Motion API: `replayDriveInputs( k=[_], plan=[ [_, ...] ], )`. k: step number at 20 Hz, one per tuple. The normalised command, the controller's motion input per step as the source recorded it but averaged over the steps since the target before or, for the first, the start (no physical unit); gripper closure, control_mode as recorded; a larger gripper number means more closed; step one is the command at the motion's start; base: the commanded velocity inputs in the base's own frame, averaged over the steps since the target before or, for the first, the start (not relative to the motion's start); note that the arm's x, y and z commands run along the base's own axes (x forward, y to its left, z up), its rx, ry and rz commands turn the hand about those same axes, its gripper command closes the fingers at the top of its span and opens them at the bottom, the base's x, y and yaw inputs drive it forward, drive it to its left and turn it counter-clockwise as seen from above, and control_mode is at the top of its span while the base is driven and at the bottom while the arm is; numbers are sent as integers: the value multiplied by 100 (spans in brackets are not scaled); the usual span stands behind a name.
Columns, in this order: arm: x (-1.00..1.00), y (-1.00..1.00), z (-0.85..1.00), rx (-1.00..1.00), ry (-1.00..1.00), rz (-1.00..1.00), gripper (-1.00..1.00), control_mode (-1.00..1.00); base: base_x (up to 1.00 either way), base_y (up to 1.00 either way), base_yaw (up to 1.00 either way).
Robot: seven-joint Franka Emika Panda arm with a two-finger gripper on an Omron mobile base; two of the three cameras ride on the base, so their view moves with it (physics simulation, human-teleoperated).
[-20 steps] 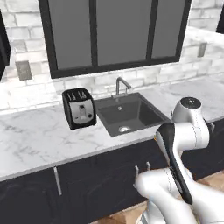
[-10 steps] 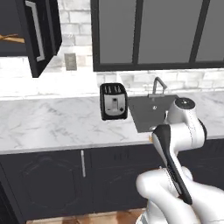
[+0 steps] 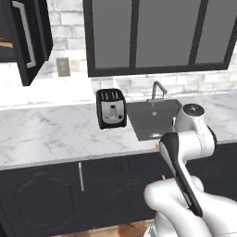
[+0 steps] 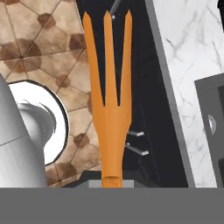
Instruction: Organize the utensils by type. Pick up the wooden spoons from the counter and place them in the open cabinet. Then pick up the metallic utensils from the counter and place them in the open drawer.
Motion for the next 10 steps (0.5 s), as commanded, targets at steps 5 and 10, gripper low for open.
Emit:
replayDriveInputs(
  k=[5, 10],
  plan=[
    [0, 0, 0, 0, 0, 0, 100, 100, 0, -3, -99],
    [0, 0, 0, 0, 0, 0, 100, 100, 0, 0, -100]
  ],
)
